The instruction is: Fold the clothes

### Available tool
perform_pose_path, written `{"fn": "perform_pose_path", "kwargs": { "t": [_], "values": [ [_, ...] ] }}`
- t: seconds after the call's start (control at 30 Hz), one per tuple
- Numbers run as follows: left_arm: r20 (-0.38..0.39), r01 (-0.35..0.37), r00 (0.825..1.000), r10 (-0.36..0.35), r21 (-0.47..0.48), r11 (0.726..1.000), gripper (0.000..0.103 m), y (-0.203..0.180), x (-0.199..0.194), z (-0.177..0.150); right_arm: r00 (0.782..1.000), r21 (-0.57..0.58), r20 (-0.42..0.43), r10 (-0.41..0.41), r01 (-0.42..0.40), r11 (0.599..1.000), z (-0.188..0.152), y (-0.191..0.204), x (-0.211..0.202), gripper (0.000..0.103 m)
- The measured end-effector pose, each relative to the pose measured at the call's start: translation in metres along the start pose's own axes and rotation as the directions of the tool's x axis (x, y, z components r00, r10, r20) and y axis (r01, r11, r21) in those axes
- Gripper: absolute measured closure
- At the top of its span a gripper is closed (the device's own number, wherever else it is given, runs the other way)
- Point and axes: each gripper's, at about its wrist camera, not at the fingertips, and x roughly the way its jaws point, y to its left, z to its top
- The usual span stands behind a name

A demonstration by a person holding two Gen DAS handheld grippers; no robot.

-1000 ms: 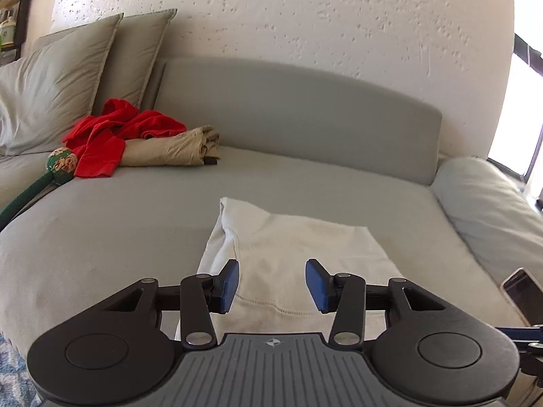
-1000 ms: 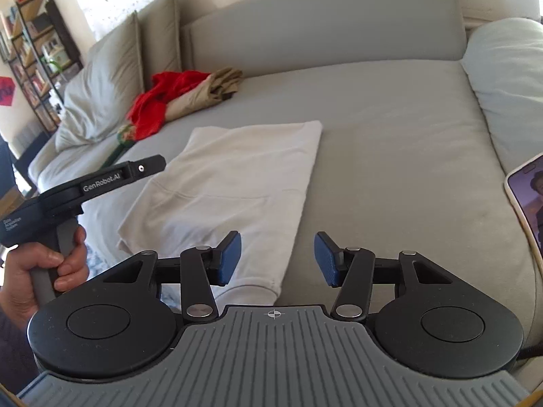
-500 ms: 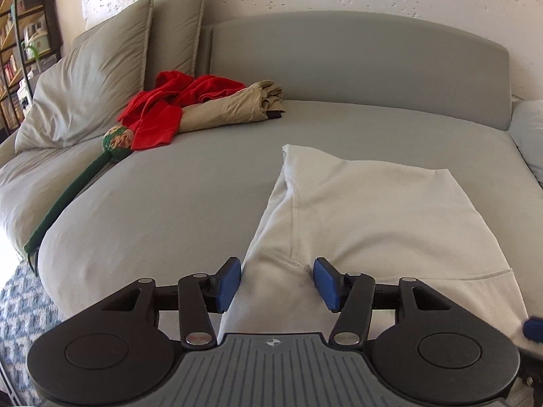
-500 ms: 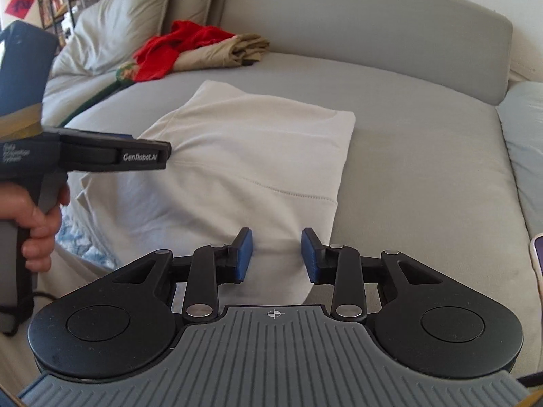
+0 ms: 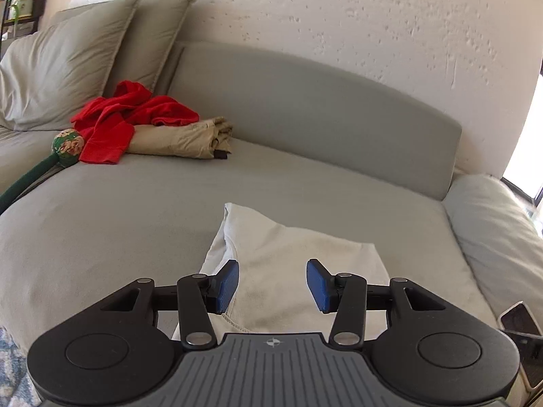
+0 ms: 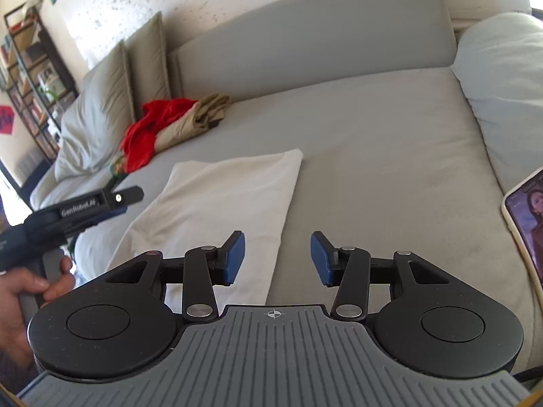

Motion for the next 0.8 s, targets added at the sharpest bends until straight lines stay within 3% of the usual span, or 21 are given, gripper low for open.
{"fn": "perform_pose_path", "kwargs": {
  "t": [0.07, 0.23, 0.3, 0.4, 0.5, 0.53, 0.67, 0.77, 0.8],
  "values": [
    [-0.048, 0.012, 0.999, -0.011, 0.024, 1.000, 0.058, -0.004, 0.017, 0.011, 0.999, 0.069, -0.001, 0.034, -0.034, 0.997, 0.012, -0.011, 0.019, 0.072],
    [-0.167, 0.042, 0.985, -0.044, -0.017, 0.999, 0.060, 0.006, 0.079, 0.034, 0.989, 0.182, -0.022, 0.149, -0.143, 0.973, 0.034, -0.023, 0.080, 0.073],
    [-0.192, 0.081, 0.976, -0.099, -0.097, 0.992, 0.068, 0.020, 0.099, 0.035, 0.978, 0.217, -0.040, 0.203, -0.190, 0.958, 0.042, -0.025, 0.106, 0.073],
    [-0.199, 0.123, 0.965, -0.170, -0.227, 0.966, 0.069, 0.042, 0.123, 0.037, 0.962, 0.264, -0.094, 0.257, -0.225, 0.938, 0.047, -0.024, 0.147, 0.073],
    [-0.181, 0.084, 0.973, -0.142, -0.297, 0.951, 0.073, 0.057, 0.142, 0.043, 0.960, 0.285, -0.127, 0.249, -0.205, 0.936, 0.049, -0.025, 0.180, 0.074],
    [-0.176, 0.061, 0.976, -0.125, -0.329, 0.942, 0.080, 0.064, 0.147, 0.044, 0.963, 0.293, -0.125, 0.240, -0.196, 0.936, 0.050, -0.026, 0.189, 0.085],
    [-0.175, -0.084, 0.984, 0.009, -0.425, 0.902, 0.096, 0.085, 0.153, 0.044, 0.989, 0.341, -0.044, 0.142, -0.119, 0.933, 0.060, -0.046, 0.210, 0.099],
    [-0.140, -0.109, 0.989, 0.046, -0.487, 0.867, 0.095, 0.098, 0.140, 0.049, 0.997, 0.359, -0.019, 0.069, -0.058, 0.932, 0.066, -0.063, 0.217, 0.103],
    [-0.126, -0.112, 0.990, 0.056, -0.491, 0.864, 0.089, 0.100, 0.132, 0.050, 0.999, 0.366, -0.012, 0.053, -0.045, 0.929, 0.068, -0.066, 0.213, 0.103]
  ]
}}
